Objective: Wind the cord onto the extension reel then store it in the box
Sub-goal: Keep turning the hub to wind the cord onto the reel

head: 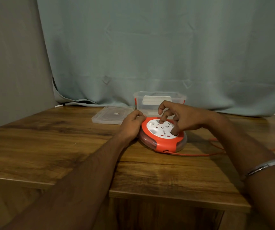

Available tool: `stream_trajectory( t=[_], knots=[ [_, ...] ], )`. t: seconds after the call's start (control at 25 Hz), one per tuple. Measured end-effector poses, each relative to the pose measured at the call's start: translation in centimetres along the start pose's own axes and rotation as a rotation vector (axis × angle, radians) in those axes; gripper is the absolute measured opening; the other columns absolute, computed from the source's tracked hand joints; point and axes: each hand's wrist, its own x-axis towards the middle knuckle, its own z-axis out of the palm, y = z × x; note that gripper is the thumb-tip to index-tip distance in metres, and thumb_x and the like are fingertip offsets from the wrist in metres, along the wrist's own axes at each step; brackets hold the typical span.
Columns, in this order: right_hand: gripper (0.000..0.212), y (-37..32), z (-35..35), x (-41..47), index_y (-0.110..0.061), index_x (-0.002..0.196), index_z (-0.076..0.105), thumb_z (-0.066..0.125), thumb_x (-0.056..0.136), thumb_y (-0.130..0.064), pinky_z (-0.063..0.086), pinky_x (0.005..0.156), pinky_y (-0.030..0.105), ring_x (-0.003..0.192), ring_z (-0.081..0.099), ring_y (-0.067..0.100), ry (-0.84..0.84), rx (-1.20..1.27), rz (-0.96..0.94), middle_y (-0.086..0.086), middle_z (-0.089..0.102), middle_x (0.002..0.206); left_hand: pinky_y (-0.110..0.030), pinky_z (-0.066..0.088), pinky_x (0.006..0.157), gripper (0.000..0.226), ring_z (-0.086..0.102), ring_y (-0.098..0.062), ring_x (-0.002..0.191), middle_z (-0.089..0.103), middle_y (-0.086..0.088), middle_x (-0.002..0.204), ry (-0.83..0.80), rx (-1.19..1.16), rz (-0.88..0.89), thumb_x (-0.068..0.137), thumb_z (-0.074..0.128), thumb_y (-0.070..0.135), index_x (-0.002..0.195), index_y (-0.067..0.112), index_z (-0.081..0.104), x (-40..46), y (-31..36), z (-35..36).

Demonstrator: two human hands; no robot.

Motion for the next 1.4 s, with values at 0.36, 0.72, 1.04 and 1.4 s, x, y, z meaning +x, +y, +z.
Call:
stream_trajectory(
  t=[0.36,0.72,1.04,1.4],
  knots=[
    [0.052,-0.9,0.3,-0.5,-0.025,0.109,0.056,0.092,0.071,-0.028,0.054,0.071,0.044,0.076,0.068,0.018,0.016,-0.043,0.040,0.011,0.075,0.093,-0.029,0.053,0.069,0.021,0.070,-0.021,0.087,0.071,-0.006,0.095,0.004,0.000,-0.017,0.106,0.047,0.029,0.100,0.017,0.063,0.1,-0.1,0.0],
    [0.037,-1.0,0.8,0.0,-0.018,0.068,0.063,0.090,0.072,-0.043,0.042,0.060,0.034,0.054,0.054,0.000,0.076,-0.113,0.007,-0.012,0.060,0.054,-0.029,0.053,0.068,0.020,0.070,-0.021,0.086,0.072,-0.007,0.096,-0.002,-0.021,-0.024,0.105,0.048,0.029,0.099,0.016,0.063,0.1,-0.2,0.0],
    [0.037,-1.4,0.9,0.2,-0.016,0.060,0.064,0.082,0.086,-0.035,0.045,0.058,0.030,0.050,0.057,0.003,0.123,-0.075,-0.084,-0.004,0.063,0.052,-0.035,0.057,0.074,0.023,0.070,-0.021,0.086,0.072,-0.008,0.096,-0.006,-0.006,-0.004,0.104,0.050,0.028,0.103,0.010,0.065,0.1,0.0,0.1],
    [0.063,-0.5,-0.2,-0.2,-0.015,0.122,0.059,0.072,0.071,0.020,0.046,0.054,0.015,0.055,0.057,-0.001,-0.069,-0.010,-0.043,-0.007,0.069,0.125,-0.022,0.052,0.062,0.020,0.068,-0.012,0.078,0.070,-0.003,0.092,-0.024,0.007,0.009,0.106,0.047,0.027,0.100,0.016,0.063,-0.2,0.2,-0.1]
  ],
)
